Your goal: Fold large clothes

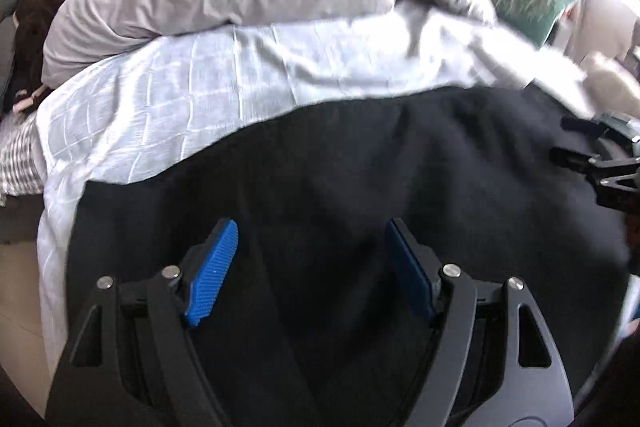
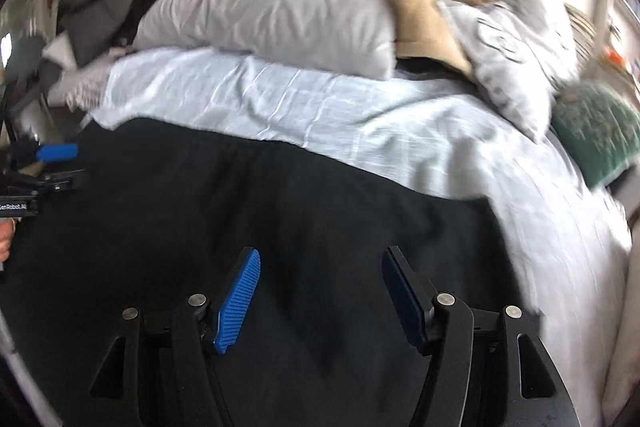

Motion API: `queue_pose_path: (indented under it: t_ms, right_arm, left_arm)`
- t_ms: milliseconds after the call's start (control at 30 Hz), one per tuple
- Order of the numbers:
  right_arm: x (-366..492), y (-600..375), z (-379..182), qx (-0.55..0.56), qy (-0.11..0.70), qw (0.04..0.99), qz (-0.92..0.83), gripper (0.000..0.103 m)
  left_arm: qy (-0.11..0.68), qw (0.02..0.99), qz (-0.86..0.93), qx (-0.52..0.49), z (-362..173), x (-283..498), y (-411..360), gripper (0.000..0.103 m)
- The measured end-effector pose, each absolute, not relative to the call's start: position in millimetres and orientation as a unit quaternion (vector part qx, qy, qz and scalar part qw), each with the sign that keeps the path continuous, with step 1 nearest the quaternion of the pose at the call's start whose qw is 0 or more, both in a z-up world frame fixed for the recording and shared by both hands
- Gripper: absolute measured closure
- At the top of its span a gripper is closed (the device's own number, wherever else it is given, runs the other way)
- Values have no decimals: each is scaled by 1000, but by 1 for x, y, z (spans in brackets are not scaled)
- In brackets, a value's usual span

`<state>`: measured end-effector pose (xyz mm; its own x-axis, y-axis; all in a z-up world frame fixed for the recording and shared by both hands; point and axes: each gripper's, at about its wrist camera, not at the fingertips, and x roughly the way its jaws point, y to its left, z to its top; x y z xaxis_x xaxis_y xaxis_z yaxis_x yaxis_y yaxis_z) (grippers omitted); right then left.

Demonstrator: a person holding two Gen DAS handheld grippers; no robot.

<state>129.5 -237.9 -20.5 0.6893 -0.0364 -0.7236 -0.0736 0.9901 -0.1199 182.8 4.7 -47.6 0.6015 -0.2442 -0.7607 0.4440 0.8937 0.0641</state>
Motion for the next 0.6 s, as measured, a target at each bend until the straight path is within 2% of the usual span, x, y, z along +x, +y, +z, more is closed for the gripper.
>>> queue_pose_path:
  t_ms: [100, 167, 367, 500, 600]
  right_arm:
    - [154, -237, -52, -83, 417, 905, -14, 38]
    - [167, -256, -66, -77, 424, 902, -35, 37]
    - [156, -319, -66, -63, 430, 894, -108, 37]
    - [149, -360, -55, -27, 435, 888, -146, 37]
    - [138, -385, -49, -3, 442, 877, -187, 37]
  left_arm:
    - [400, 889, -175, 138, -64, 203, 11, 22]
    - [400, 892, -174, 122, -65, 212, 29, 15]
    - [408, 905, -82, 89, -70, 241, 110, 14]
    - [446, 893, -49, -7, -80, 245, 171, 14]
    - [441, 897, -25, 33, -73, 232, 169, 14]
